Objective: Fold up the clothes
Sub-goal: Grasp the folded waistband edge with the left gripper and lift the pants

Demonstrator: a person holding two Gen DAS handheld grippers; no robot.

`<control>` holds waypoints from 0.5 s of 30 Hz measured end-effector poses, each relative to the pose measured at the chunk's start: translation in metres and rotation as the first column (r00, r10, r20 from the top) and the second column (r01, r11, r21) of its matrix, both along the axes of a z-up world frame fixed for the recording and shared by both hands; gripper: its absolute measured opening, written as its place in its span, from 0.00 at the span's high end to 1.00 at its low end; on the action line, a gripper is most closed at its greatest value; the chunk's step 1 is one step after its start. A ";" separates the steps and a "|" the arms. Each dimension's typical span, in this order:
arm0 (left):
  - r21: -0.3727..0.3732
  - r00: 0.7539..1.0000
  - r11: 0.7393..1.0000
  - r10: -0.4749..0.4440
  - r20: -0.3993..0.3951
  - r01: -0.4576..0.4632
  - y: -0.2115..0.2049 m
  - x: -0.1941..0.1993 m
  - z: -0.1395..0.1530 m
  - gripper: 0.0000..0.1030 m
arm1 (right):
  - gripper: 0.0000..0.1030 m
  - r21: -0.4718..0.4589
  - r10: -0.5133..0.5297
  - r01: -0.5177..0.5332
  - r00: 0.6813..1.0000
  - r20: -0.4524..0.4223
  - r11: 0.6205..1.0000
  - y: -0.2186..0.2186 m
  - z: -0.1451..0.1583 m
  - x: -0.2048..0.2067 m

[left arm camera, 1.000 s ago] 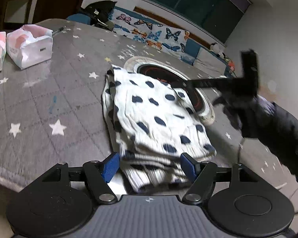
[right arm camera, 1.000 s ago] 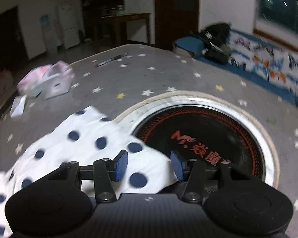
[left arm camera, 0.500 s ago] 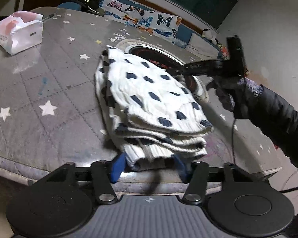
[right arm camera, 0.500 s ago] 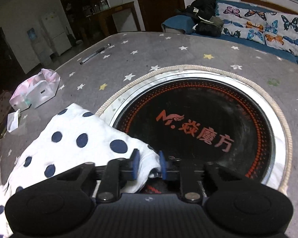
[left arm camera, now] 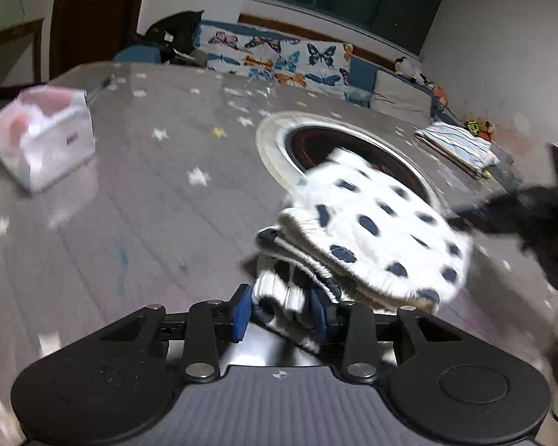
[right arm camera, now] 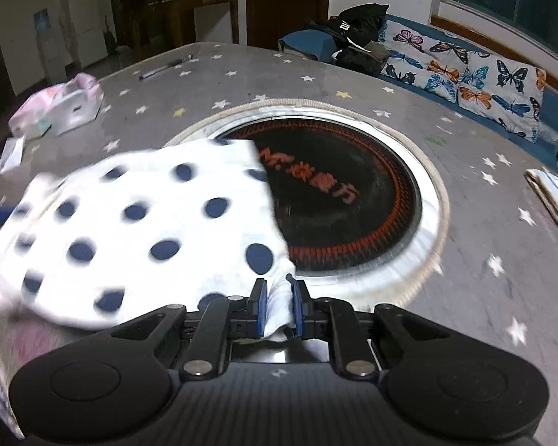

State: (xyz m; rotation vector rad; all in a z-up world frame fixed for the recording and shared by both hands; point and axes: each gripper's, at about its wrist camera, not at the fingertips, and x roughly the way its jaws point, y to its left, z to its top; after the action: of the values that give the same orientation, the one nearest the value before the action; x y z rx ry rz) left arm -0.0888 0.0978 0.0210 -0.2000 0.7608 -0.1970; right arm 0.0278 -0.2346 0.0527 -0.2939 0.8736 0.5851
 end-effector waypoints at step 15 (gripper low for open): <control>-0.123 0.991 0.984 0.129 -0.018 -0.131 0.046 0.027 0.007 0.50 | 0.58 -0.069 0.273 -0.264 0.945 0.181 0.962 0.040 0.042 -0.066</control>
State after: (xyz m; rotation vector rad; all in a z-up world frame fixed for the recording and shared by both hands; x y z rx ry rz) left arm -0.0617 0.1442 0.0278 -0.3675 0.7428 -0.1193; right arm -0.0385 -0.1946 0.0944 -0.5062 0.6666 0.7784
